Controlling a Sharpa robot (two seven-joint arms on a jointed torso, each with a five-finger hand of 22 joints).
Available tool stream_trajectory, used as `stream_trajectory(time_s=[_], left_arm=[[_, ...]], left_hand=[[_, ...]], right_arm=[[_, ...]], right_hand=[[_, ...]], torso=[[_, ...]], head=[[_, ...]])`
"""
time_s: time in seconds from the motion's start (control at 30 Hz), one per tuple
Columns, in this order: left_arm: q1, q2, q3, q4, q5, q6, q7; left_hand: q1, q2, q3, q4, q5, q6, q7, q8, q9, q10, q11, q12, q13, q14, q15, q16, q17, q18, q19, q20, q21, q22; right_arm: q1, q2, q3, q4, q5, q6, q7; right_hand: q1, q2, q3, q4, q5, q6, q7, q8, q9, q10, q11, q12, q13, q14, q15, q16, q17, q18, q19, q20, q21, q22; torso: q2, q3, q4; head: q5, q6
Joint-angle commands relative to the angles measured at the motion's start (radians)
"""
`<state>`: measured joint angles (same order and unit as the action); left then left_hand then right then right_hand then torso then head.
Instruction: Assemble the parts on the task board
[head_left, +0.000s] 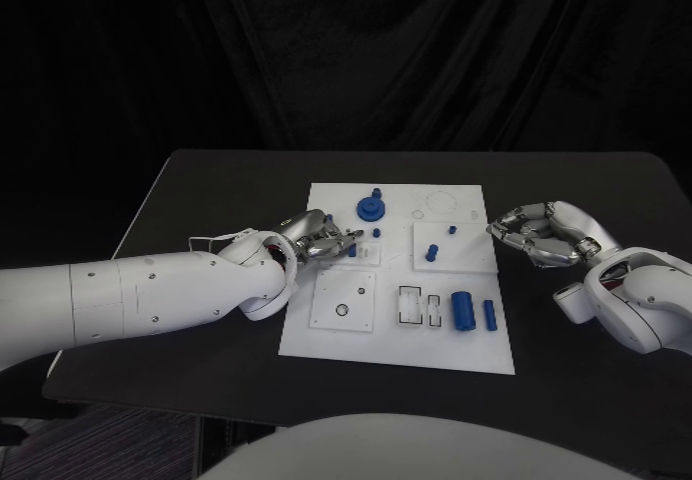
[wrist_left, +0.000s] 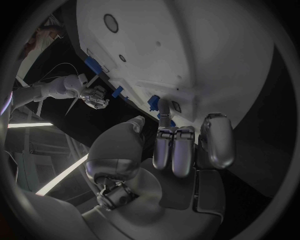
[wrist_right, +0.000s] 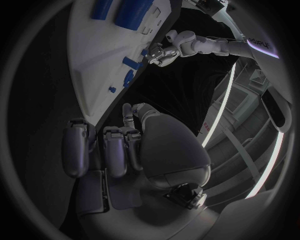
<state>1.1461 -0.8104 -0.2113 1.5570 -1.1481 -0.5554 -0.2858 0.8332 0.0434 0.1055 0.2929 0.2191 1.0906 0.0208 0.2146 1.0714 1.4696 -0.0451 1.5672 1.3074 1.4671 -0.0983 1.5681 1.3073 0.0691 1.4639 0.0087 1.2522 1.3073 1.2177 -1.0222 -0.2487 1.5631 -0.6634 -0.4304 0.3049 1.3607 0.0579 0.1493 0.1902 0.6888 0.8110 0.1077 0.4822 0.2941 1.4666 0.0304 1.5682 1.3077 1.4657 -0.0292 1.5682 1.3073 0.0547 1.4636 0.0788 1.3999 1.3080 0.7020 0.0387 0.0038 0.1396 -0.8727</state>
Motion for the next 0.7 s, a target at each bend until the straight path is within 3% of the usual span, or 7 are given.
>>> stream_trajectory(time_s=[0.03, 0.07, 0.2, 0.43, 0.47, 0.7], left_arm=[[-0.002, -0.001, 0.0, 0.003, -0.002, 0.019, 0.009], [-0.002, -0.001, 0.0, 0.002, -0.002, 0.02, 0.009], [-0.002, -0.002, 0.0, 0.002, -0.002, 0.028, 0.01], [-0.002, -0.004, 0.0, 0.002, -0.002, 0.036, 0.008], [-0.002, -0.004, 0.0, 0.002, -0.002, 0.037, 0.008], [-0.002, -0.01, 0.0, 0.01, -0.002, 0.011, 0.035]], left_hand=[[-0.024, 0.016, -0.029, 0.002, -0.005, 0.001, -0.003, 0.013, 0.022, 0.101, -0.007, 0.004, 0.263, 0.104, -0.008, 0.003, 0.263, 0.003, 0.011, -0.003, 0.004, 0.113], [-0.037, 0.029, -0.044, 0.002, -0.003, 0.001, -0.004, 0.022, 0.036, 0.101, -0.009, 0.004, 0.263, 0.104, -0.008, 0.003, 0.263, 0.003, 0.012, -0.004, 0.006, 0.115], [-0.037, 0.044, -0.063, 0.0, 0.008, 0.001, -0.008, 0.038, 0.063, 0.101, -0.011, 0.004, 0.263, 0.104, -0.01, 0.003, 0.263, 0.002, 0.014, -0.006, 0.011, 0.119], [-0.009, 0.061, -0.088, 0.0, 0.039, -0.001, -0.014, 0.07, 0.117, 0.101, -0.016, 0.004, 0.263, 0.104, -0.014, 0.003, 0.263, 0.001, 0.015, -0.009, 0.011, 0.123], [0.001, 0.068, -0.096, -0.001, 0.062, -0.005, -0.015, 0.079, 0.137, 0.101, -0.018, 0.004, 0.263, 0.104, -0.015, 0.003, 0.263, 0.001, 0.016, -0.01, 0.011, 0.124], [0.043, 0.073, -0.109, -0.003, 0.121, -0.02, -0.018, 0.091, 0.176, 0.101, -0.02, 0.004, 0.263, 0.104, -0.017, 0.003, 0.263, 0.0, 0.017, -0.012, 0.012, 0.128]], right_arm=[[-0.002, -0.001, 0.001, 0.001, -0.003, -0.006, -0.004], [-0.002, -0.002, 0.001, 0.001, -0.003, -0.006, -0.004], [-0.002, -0.003, 0.001, 0.002, -0.003, -0.006, -0.005], [-0.002, -0.004, 0.001, 0.003, -0.003, -0.006, -0.006], [-0.002, -0.004, 0.001, 0.002, -0.003, -0.006, -0.006], [-0.002, -0.005, 0.001, 0.003, -0.003, -0.006, -0.004]], right_hand=[[0.002, -0.007, 0.006, 0.0, 0.006, -0.009, 0.0, 0.005, -0.001, 0.104, 0.001, 0.003, 0.263, 0.105, -0.003, 0.003, 0.263, -0.008, 0.009, -0.002, -0.004, 0.2], [0.002, -0.007, 0.006, 0.0, 0.006, -0.009, 0.0, 0.005, -0.001, 0.104, 0.001, 0.003, 0.263, 0.105, -0.003, 0.003, 0.263, -0.008, 0.009, -0.002, -0.004, 0.2], [0.002, -0.007, 0.006, 0.0, 0.006, -0.009, 0.0, 0.005, -0.001, 0.104, 0.001, 0.003, 0.263, 0.105, -0.003, 0.003, 0.263, -0.008, 0.009, -0.002, -0.004, 0.2], [0.001, -0.007, 0.008, -0.001, 0.007, -0.009, 0.0, 0.006, -0.001, 0.104, 0.001, 0.003, 0.263, 0.105, -0.003, 0.003, 0.263, -0.007, 0.009, -0.002, -0.004, 0.2], [0.001, -0.007, 0.008, -0.001, 0.007, -0.009, 0.0, 0.006, -0.001, 0.104, 0.001, 0.003, 0.263, 0.105, -0.003, 0.003, 0.263, -0.007, 0.009, -0.002, -0.004, 0.2], [0.001, -0.007, 0.008, -0.001, 0.007, -0.009, 0.0, 0.006, -0.001, 0.104, 0.001, 0.003, 0.263, 0.105, -0.003, 0.003, 0.263, -0.007, 0.009, -0.002, -0.004, 0.2]], torso=[[0.001, 0.0003, 0.001], [0.001, 0.0003, 0.001], [0.0, 0.0001, 0.0008], [0.001, 0.0005, -0.0005], [0.0, 0.0004, -0.0004], [0.001, 0.0002, 0.0]], head=[[-0.001, 0.0], [-0.001, 0.0], [-0.001, 0.0], [0.001, 0.0], [0.001, 0.0], [0.0, 0.0]])
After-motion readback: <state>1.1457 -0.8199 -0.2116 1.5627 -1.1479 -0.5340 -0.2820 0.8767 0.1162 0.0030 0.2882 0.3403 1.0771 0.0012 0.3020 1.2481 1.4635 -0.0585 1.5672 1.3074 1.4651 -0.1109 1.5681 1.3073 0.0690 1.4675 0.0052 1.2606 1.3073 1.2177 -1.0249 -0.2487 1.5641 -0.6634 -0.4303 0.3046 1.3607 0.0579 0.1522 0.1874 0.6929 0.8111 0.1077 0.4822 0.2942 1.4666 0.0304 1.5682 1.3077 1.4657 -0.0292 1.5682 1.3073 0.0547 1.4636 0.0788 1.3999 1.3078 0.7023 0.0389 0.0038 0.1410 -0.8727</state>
